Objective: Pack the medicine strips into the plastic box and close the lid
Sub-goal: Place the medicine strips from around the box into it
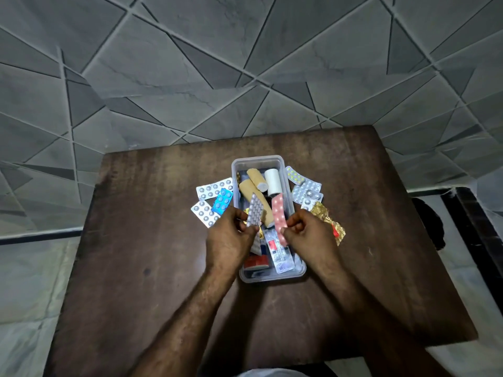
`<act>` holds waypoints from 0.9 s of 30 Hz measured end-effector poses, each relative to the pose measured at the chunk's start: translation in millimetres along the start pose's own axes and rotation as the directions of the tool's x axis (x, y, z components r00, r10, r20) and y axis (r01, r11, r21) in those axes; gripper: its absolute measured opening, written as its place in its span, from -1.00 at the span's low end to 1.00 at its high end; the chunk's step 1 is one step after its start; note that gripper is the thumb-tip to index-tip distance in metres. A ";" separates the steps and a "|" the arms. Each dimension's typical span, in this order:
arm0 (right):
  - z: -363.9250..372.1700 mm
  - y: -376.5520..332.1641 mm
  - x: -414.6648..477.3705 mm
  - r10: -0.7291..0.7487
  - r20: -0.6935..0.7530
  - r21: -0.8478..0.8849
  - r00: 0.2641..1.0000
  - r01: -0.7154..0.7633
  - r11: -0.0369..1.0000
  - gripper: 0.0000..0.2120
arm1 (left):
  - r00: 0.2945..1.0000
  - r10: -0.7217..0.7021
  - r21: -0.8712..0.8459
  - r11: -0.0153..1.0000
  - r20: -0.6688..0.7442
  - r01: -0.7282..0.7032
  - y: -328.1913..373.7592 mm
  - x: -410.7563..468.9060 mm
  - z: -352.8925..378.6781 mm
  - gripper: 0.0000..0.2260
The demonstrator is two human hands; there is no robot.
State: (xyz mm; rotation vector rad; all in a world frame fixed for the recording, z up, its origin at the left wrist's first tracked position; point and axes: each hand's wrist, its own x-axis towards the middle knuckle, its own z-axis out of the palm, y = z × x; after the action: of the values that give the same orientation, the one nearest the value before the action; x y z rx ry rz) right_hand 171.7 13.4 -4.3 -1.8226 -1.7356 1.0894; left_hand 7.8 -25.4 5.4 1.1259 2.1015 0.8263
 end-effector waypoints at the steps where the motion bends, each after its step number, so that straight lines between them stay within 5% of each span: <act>1: 3.2 1.3 -2.6 0.000 0.020 -0.046 1.000 0.001 0.999 -0.92 | 1.000 -0.014 0.011 1.000 0.008 0.014 -1.4 -1.5 5.2 -0.80; 13: 20.4 -0.6 -10.5 -0.113 0.068 -0.345 0.991 0.130 0.929 -0.76 | 0.994 0.028 0.124 0.991 0.107 -0.041 1.9 -13.3 37.9 -0.82; 22: 17.7 2.7 -5.9 -0.015 0.182 -0.475 0.983 0.101 0.874 -0.81 | 0.976 -0.038 0.197 0.980 0.213 -0.005 -11.7 -3.9 46.7 -0.83; 27: 8.0 3.3 3.3 0.047 0.200 -0.440 0.979 0.047 0.897 -0.81 | 0.948 0.036 0.270 0.955 0.317 -0.127 -15.9 1.8 48.9 -0.72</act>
State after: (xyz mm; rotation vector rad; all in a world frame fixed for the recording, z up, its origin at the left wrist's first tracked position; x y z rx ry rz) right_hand 167.6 14.3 -12.6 -2.0231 -2.2581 0.9647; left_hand 35.8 -19.3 -37.3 1.4032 1.9574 0.3523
